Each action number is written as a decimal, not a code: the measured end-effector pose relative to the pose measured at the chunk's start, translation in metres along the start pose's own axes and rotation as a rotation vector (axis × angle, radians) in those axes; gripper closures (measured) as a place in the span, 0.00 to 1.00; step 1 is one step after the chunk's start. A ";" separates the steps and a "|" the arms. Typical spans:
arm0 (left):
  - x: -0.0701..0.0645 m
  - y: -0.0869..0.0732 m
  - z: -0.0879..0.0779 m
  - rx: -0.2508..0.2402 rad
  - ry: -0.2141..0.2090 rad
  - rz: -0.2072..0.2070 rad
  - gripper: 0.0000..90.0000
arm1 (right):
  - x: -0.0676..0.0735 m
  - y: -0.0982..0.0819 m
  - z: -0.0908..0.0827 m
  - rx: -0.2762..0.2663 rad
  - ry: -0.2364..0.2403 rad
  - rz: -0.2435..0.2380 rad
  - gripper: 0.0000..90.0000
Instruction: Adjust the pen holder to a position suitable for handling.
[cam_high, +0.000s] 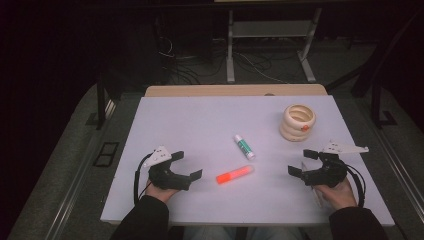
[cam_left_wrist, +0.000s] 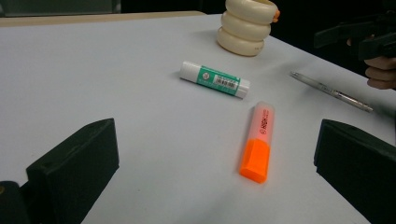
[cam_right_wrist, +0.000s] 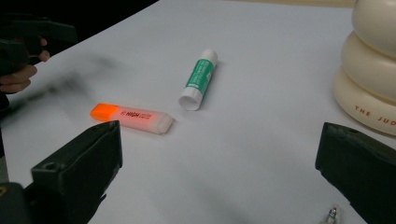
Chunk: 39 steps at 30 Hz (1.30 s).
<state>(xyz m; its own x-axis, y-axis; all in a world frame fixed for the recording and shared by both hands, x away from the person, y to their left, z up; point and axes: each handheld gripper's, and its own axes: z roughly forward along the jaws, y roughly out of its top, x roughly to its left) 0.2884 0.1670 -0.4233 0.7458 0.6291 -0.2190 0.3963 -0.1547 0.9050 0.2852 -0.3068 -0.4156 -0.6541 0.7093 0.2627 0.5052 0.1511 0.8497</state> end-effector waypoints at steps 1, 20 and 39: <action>0.000 0.000 0.000 -0.003 -0.001 -0.001 0.00 | 0.000 0.000 0.000 0.000 -0.001 -0.001 0.00; 0.001 0.000 0.000 -0.001 0.005 -0.006 0.00 | 0.001 0.000 -0.001 0.000 0.001 0.007 0.00; 0.000 0.000 0.000 -0.003 0.005 -0.011 0.00 | 0.006 0.008 -0.005 0.068 -0.010 -0.024 0.00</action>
<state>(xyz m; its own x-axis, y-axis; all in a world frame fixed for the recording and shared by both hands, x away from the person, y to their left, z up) 0.2885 0.1675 -0.4235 0.7388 0.6346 -0.2270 0.4025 -0.1453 0.9038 0.2824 -0.3043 -0.4051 -0.6609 0.7118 0.2380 0.5267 0.2140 0.8227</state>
